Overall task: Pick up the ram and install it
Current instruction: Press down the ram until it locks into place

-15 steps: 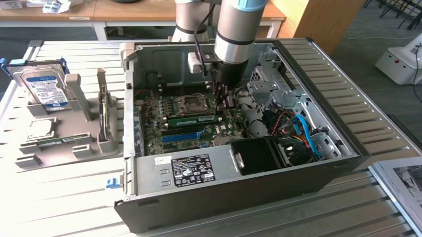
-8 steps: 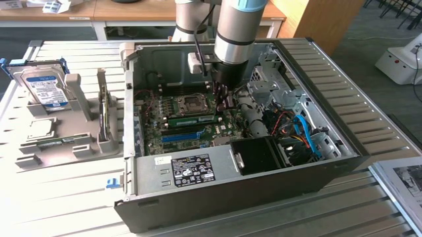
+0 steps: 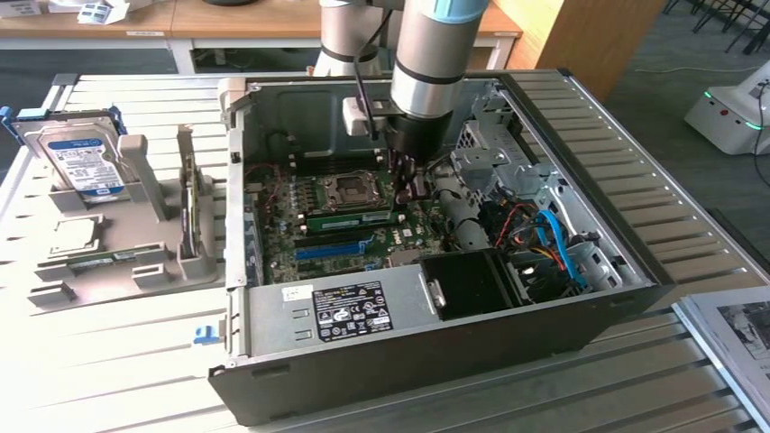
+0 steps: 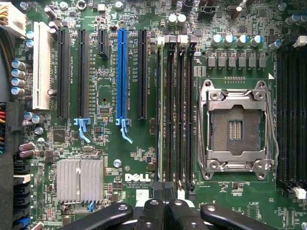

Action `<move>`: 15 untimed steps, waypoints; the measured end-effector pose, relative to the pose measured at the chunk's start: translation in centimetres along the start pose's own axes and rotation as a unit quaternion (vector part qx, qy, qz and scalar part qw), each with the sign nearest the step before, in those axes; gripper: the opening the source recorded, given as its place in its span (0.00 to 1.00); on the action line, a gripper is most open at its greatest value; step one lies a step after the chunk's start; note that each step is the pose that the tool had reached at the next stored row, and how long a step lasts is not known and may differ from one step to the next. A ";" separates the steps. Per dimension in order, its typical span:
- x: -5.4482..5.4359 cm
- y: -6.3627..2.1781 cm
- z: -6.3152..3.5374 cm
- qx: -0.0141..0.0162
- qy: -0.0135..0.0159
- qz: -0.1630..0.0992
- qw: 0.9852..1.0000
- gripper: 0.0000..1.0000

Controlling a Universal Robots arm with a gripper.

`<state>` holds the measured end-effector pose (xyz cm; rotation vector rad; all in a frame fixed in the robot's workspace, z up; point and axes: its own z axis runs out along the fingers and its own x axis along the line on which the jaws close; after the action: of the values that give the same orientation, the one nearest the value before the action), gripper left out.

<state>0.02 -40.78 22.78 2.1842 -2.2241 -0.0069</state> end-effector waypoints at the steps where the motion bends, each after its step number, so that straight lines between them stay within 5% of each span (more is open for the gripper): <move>1: 0.0 0.00 0.02 0.000 0.000 0.000 1.000 0.10; 15: 0.0 0.00 0.18 0.000 0.000 0.000 1.000 0.10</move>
<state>0.02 -40.79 22.59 2.1841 -2.2242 -0.0069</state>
